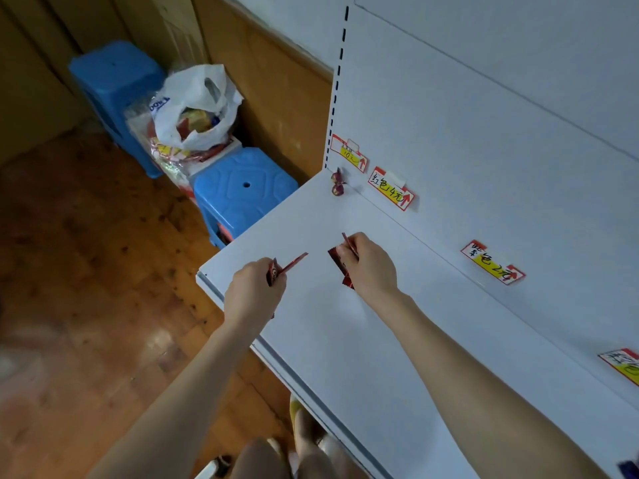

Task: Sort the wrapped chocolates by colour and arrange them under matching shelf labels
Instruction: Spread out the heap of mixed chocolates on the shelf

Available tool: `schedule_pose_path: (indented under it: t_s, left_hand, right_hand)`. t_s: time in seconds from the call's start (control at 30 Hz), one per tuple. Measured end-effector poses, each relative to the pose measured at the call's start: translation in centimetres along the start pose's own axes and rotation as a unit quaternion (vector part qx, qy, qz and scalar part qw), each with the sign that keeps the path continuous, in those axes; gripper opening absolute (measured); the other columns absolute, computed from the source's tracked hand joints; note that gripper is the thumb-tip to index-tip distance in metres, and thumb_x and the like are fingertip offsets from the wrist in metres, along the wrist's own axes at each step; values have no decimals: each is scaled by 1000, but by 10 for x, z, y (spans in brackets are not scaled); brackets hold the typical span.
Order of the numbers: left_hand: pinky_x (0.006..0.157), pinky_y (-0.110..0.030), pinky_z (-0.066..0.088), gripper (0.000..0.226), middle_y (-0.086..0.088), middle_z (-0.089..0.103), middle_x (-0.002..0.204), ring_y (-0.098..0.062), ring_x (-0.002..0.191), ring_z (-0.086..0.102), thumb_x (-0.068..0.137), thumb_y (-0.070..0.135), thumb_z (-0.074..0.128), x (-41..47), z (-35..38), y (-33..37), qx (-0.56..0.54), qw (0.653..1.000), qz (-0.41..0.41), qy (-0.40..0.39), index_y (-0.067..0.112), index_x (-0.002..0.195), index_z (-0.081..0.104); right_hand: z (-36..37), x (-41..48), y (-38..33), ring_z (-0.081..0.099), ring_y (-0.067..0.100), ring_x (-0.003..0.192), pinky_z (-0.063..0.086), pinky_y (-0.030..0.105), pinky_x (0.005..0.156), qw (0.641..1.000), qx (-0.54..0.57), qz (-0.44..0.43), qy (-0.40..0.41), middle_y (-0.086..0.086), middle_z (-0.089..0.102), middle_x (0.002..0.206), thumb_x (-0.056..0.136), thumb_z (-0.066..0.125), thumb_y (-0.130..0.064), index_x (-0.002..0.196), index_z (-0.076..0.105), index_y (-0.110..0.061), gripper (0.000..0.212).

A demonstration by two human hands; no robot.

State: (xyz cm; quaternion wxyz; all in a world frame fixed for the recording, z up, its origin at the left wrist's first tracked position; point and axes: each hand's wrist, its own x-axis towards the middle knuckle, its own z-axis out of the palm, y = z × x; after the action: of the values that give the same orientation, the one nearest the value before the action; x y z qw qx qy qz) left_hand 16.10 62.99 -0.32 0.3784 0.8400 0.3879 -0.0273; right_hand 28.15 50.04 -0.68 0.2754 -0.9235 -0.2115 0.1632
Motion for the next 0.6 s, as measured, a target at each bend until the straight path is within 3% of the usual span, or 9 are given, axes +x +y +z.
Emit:
schedule_pose_path:
  t_s: [0.2, 0.3, 0.37, 0.47, 0.6]
  left_hand:
    - [50, -24, 52, 7, -3, 61, 79, -17, 61, 61, 94, 26, 54, 60, 2, 1, 22, 1000, 2, -10, 20, 91, 52]
    - [47, -24, 49, 8, -1, 59, 73, -15, 57, 59, 94, 27, 54, 92, 5, -2, 31, 999, 11, -22, 20, 89, 52]
    - [47, -23, 48, 9, 3, 55, 69, -13, 57, 57, 93, 27, 55, 111, 8, -5, 39, 998, 17, -43, 21, 88, 52]
    - [59, -34, 57, 9, 2, 55, 69, -17, 62, 59, 93, 26, 55, 131, 13, -9, 61, 994, 34, -83, 19, 88, 55]
    - [53, -32, 56, 12, 0, 57, 73, -15, 57, 60, 94, 27, 53, 136, 17, -8, 87, 986, 57, -130, 19, 84, 54]
  right_hand:
    - [25, 55, -14, 61, 22, 95, 43, 24, 67, 1000, 0, 31, 0, 5, 64, 104, 98, 41, -32, 108, 52, -11, 26]
    - [37, 79, -20, 61, 23, 100, 43, 24, 70, 998, -9, 60, 7, 6, 64, 108, 98, 41, -33, 110, 51, -11, 27]
    - [45, 93, -22, 61, 23, 101, 41, 22, 70, 997, -22, 79, 10, 6, 64, 110, 98, 40, -33, 111, 51, -11, 28]
    - [52, 106, -22, 61, 24, 102, 42, 22, 71, 994, -38, 101, 16, 7, 64, 111, 98, 40, -32, 112, 50, -11, 28]
    - [50, 103, -15, 61, 24, 94, 37, 25, 64, 991, -49, 123, 20, 8, 64, 103, 99, 38, -30, 107, 51, -8, 27]
